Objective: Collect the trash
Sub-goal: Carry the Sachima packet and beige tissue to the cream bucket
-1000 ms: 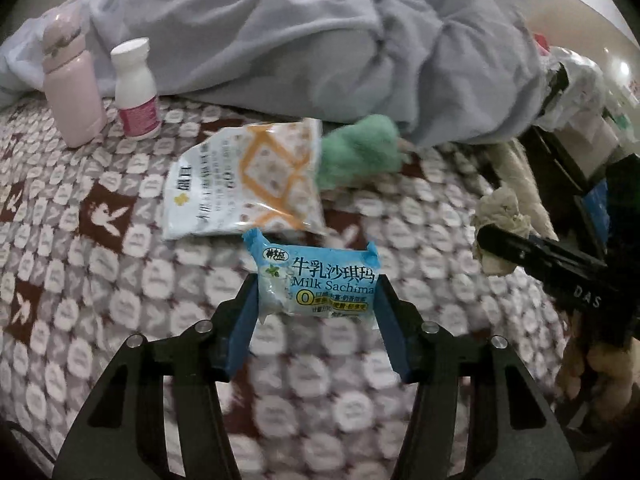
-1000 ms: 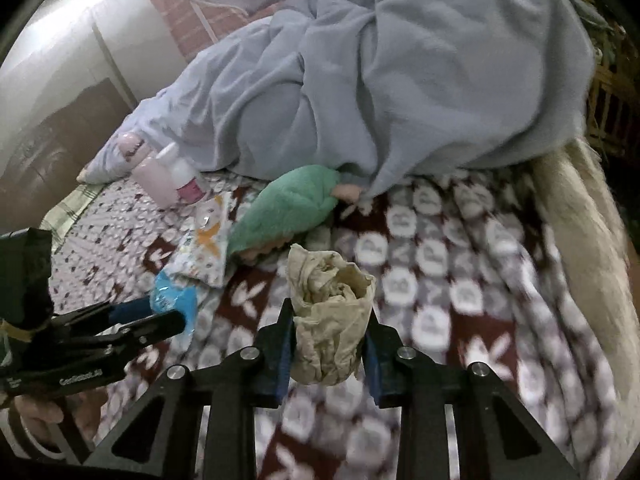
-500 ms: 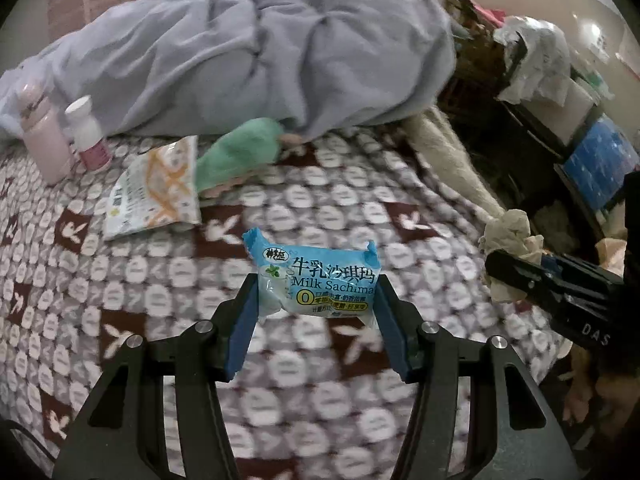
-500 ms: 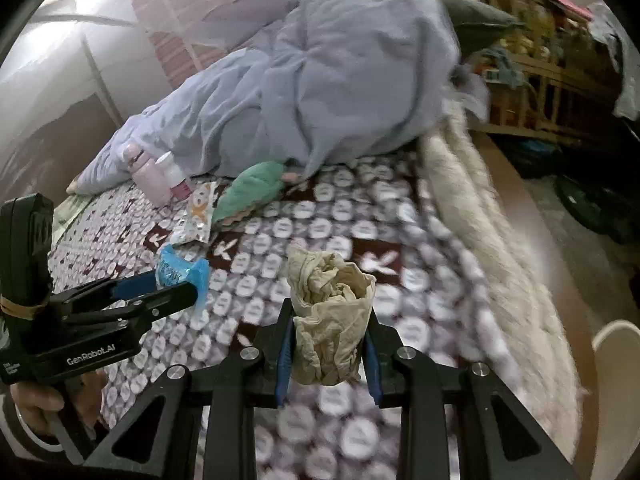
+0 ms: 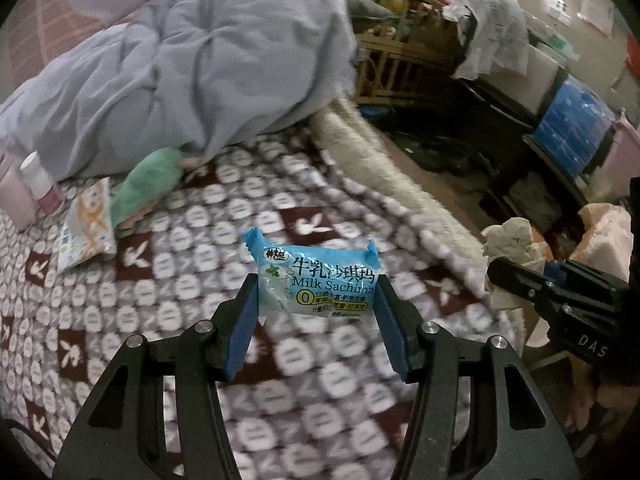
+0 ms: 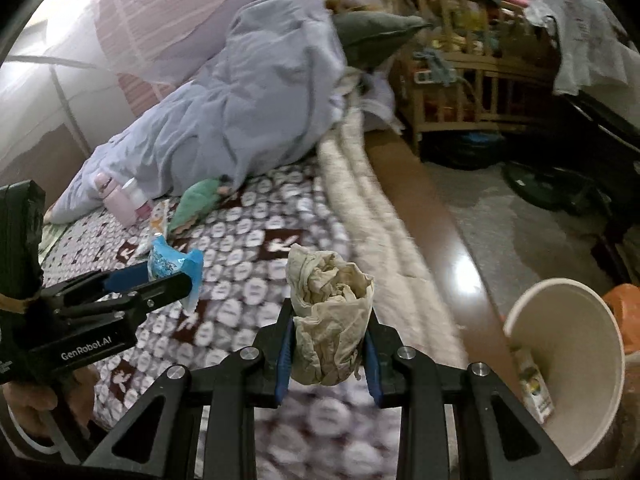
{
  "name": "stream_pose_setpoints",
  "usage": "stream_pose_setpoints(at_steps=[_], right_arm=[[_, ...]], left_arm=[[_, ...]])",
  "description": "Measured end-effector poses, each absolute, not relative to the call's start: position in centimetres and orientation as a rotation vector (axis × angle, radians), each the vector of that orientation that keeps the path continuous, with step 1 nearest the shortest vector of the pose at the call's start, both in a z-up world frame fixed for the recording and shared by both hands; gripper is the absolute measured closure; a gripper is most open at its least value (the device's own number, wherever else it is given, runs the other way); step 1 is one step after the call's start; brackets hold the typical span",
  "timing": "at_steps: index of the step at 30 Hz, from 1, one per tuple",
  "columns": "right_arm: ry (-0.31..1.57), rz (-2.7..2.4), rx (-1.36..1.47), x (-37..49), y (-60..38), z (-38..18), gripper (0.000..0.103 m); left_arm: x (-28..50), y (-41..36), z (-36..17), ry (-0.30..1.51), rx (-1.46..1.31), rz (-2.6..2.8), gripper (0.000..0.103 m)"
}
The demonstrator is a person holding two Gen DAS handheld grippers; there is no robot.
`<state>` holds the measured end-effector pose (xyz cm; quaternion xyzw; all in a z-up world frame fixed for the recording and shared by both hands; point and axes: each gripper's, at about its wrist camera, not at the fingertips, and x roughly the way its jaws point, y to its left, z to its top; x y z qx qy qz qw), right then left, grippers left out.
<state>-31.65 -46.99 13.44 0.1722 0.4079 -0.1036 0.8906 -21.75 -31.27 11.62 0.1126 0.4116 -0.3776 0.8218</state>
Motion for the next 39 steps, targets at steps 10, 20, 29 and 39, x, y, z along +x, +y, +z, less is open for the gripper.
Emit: stream_pose_setpoints(at_steps=[10, 20, 29, 39], right_arm=[[0.834, -0.324, 0.416, -36.2, -51.7, 13.5, 0.074], [0.820, -0.434, 0.454, -40.6, -56.1, 13.3, 0.074], [0.832, -0.547, 0.504, -44.5, -60.3, 12.3, 0.074], [0.860, -0.618, 0.562, -46.9, -63.4, 10.4, 0.074]], left_arm=[[-25.5, -37.3, 12.2, 0.845, 0.304, -0.905, 0.049], [-29.0, -43.1, 11.9, 0.836, 0.378, -1.000, 0.049], [-31.5, -48.1, 11.1, 0.862, 0.411, -1.093, 0.049], [-34.1, -53.1, 10.0, 0.901, 0.450, -1.188, 0.049]])
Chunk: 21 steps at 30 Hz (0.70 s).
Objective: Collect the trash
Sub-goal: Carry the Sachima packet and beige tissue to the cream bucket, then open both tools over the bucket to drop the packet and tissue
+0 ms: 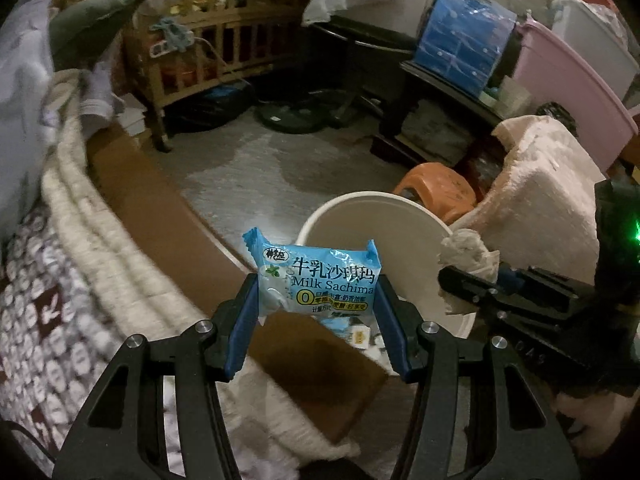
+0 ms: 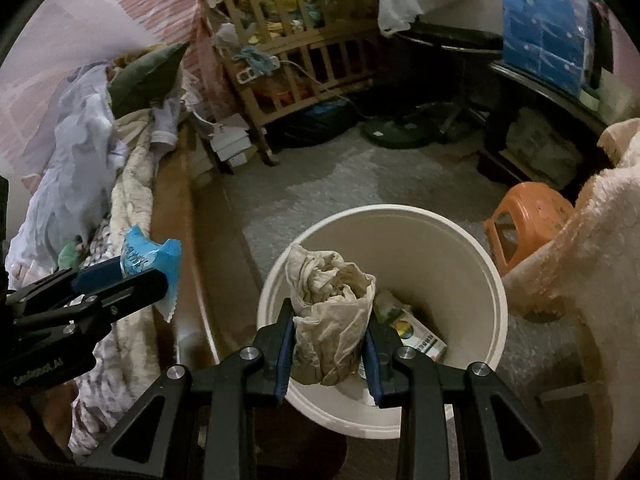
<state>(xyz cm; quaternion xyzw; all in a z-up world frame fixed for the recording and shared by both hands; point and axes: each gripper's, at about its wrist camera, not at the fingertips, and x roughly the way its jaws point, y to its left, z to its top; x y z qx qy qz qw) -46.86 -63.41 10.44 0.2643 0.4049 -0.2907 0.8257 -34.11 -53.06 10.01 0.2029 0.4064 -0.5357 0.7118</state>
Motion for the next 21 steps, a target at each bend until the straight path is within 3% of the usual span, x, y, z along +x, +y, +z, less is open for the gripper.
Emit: stream_pose_setpoints(at_steps=[11, 12, 13, 16, 21], right_arm=[[0.869, -0.680, 0.576, -47.5, -65.3, 9.4, 0.074], [0.872, -0.691, 0.573, -47.6, -65.4, 9.4, 0.072], [0.876, -0.708, 0.572, -47.7, -65.7, 9.3, 0.061], [0.854, -0.737, 0.605, -48.5, -66.4, 9.2, 0.044], [0.842, -0.749, 0.653, -49.2, -66.8, 9.0, 0.043]], left_arm=[[-34.4, -55.7, 9.2, 0.956, 0.414, -1.236, 0.046], [-34.2, -55.8, 9.2, 0.966, 0.401, -1.240, 0.044], [-34.1, -55.9, 9.1, 0.975, 0.395, -1.244, 0.041], [-33.8, -55.9, 8.8, 1.005, 0.379, -1.249, 0.037], [-33.5, -55.4, 8.8, 1.006, 0.373, -1.240, 0.036]])
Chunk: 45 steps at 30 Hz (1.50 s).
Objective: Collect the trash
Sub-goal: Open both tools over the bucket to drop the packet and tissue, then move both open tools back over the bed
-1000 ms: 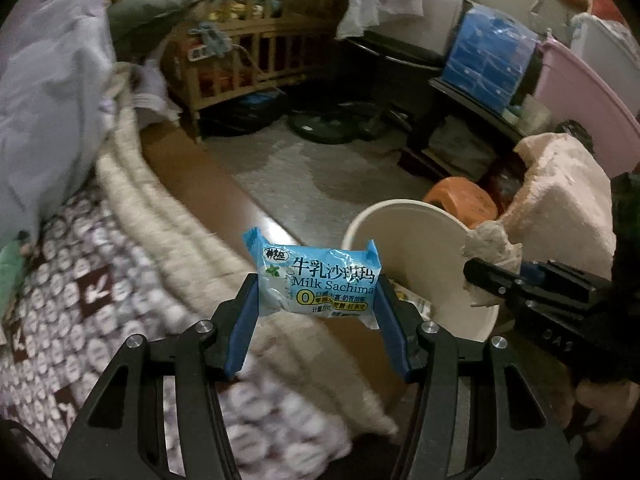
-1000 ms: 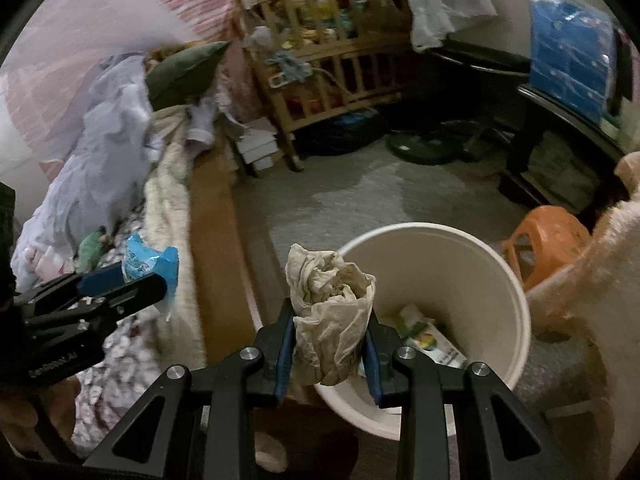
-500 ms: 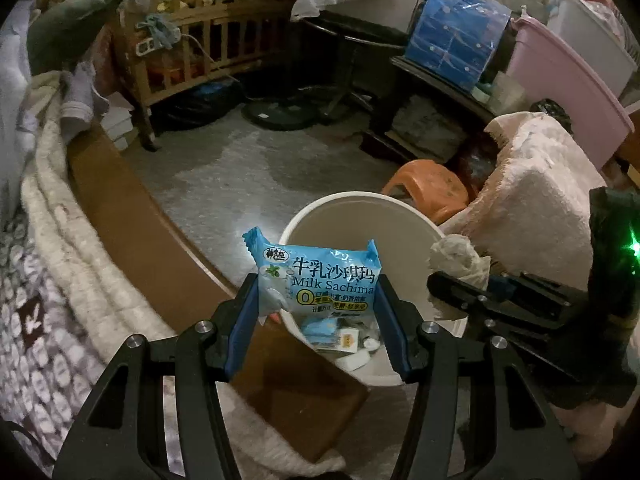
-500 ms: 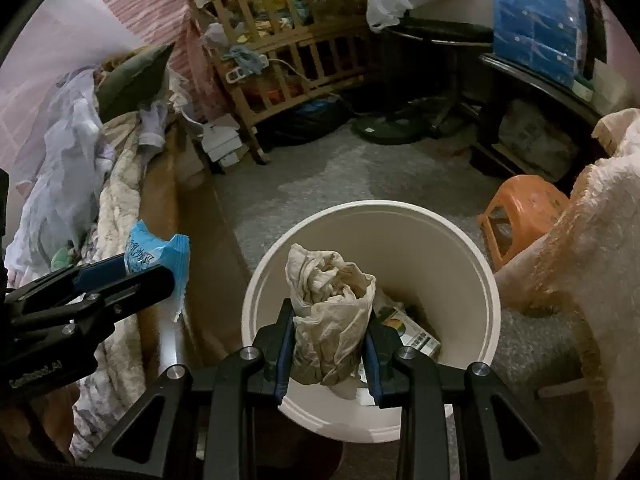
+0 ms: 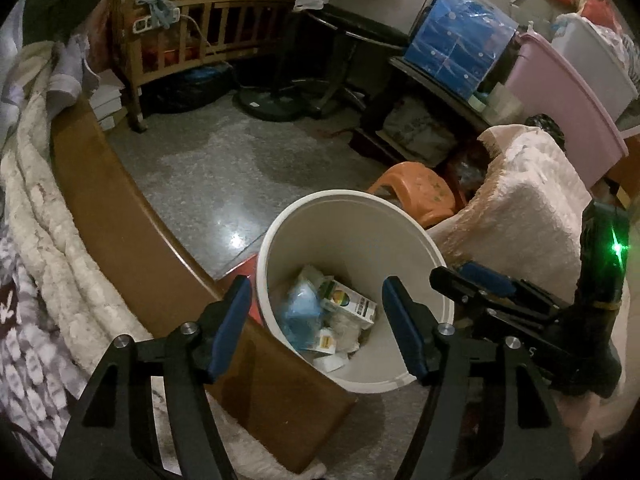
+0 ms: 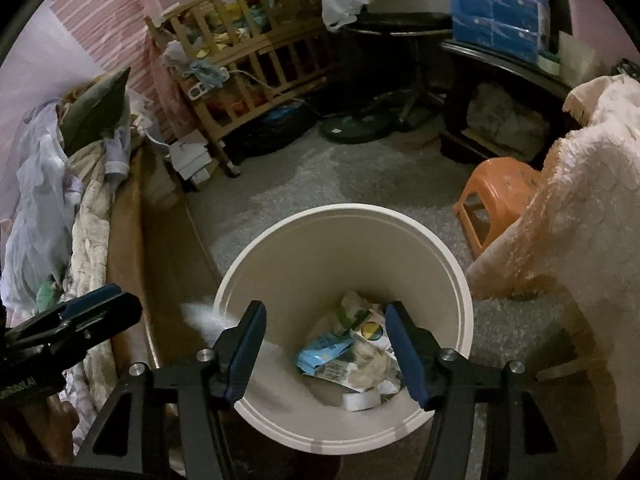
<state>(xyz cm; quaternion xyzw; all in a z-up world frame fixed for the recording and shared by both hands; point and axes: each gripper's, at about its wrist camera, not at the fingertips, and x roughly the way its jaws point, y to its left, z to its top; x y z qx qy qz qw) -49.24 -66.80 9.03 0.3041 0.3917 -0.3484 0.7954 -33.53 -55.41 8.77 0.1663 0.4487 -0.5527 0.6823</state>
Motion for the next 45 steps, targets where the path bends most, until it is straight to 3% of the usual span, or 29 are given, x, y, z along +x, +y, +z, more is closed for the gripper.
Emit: stream_pose_setpoints(at_steps=[16, 45], right_arm=[[0.884, -0.658, 0.603, -45.9, -63.7, 9.3, 0.043], [0.944, -0.300, 0.418, -30.6, -49.6, 10.5, 0.039]], left_arm=[[-31.1, -50.8, 9.5, 0.928, 0.382, -1.102, 0.037], [-18.0, -31.4, 9.6, 0.936, 0.218, -0.649, 0.037]])
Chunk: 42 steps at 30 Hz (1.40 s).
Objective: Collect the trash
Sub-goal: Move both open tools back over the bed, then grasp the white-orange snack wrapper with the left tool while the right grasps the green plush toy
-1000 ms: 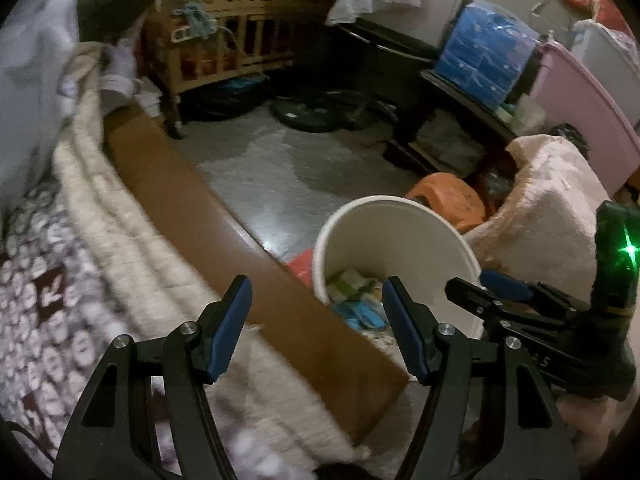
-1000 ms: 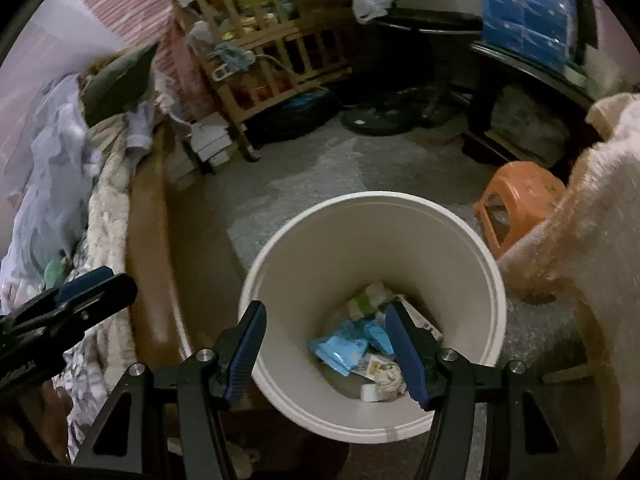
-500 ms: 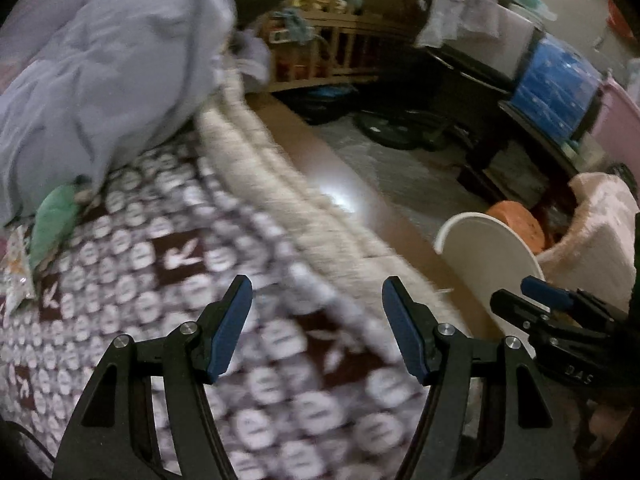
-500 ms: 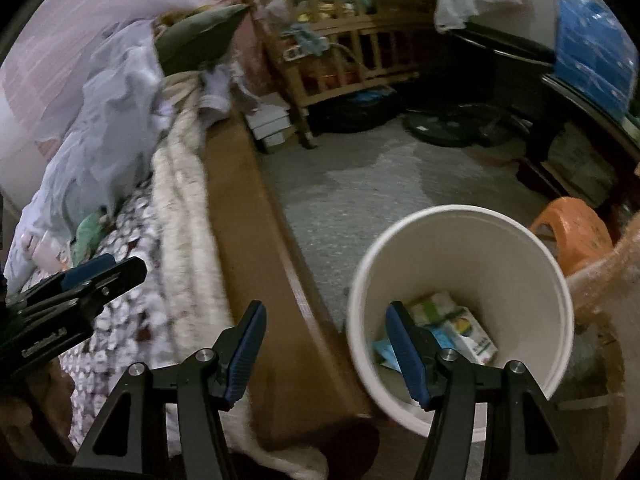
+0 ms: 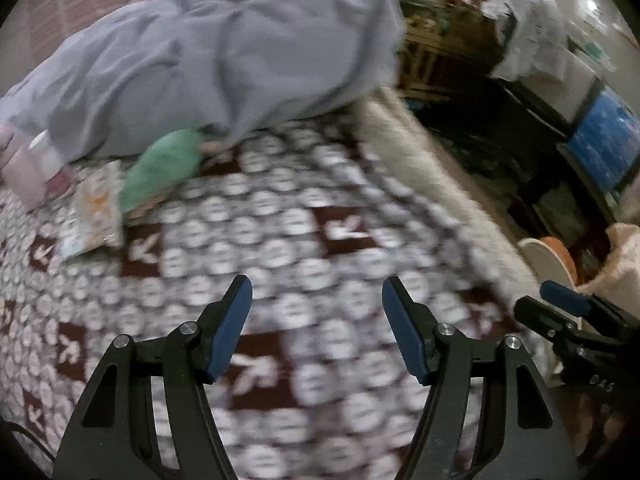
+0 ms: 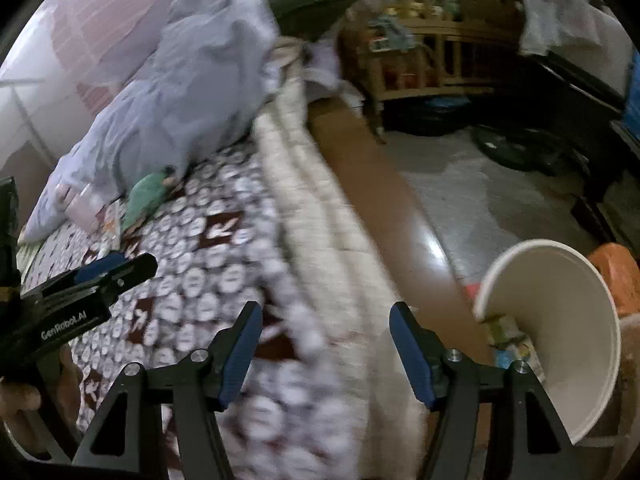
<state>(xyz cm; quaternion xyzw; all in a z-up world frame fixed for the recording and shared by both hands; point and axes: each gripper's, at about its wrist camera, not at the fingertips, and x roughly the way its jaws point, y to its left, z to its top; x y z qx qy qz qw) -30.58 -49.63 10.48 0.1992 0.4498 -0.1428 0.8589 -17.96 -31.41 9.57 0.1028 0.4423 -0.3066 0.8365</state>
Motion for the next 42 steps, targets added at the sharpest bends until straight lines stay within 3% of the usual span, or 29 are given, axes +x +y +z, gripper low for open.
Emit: stream_pose_setpoints(at_steps=[13, 25, 27, 28, 32, 42], right_arm=[[0.976, -0.123, 0.358, -22.4, -42.7, 10.1, 0.037], [1.020, -0.032, 0.334, -13.9, -39.5, 7.8, 0.034], [1.019, -0.015, 0.346, -12.6, -39.2, 7.6, 0.034], [1.017, -0.005, 0.350, -11.8, -38.9, 7.6, 0.034], [1.006, 0.033, 0.356, -8.4, -37.2, 7.4, 0.033], [1.024, 0.012, 0.408, 0.7, -34.3, 4.3, 0.033]], left_arm=[[-7.0, -21.4, 8.5, 0.982, 0.096, -0.378, 0.036], [-0.5, -20.5, 4.2, 0.984, 0.227, -0.264, 0.037], [0.0, -19.6, 3.7, 0.996, 0.209, -0.311, 0.047], [0.2, -19.0, 3.6, 1.013, 0.194, -0.343, 0.066], [-0.3, -16.6, 4.2, 1.034, 0.189, -0.426, 0.081], [-3.2, -12.2, 7.6, 0.976, 0.147, -0.520, 0.086]])
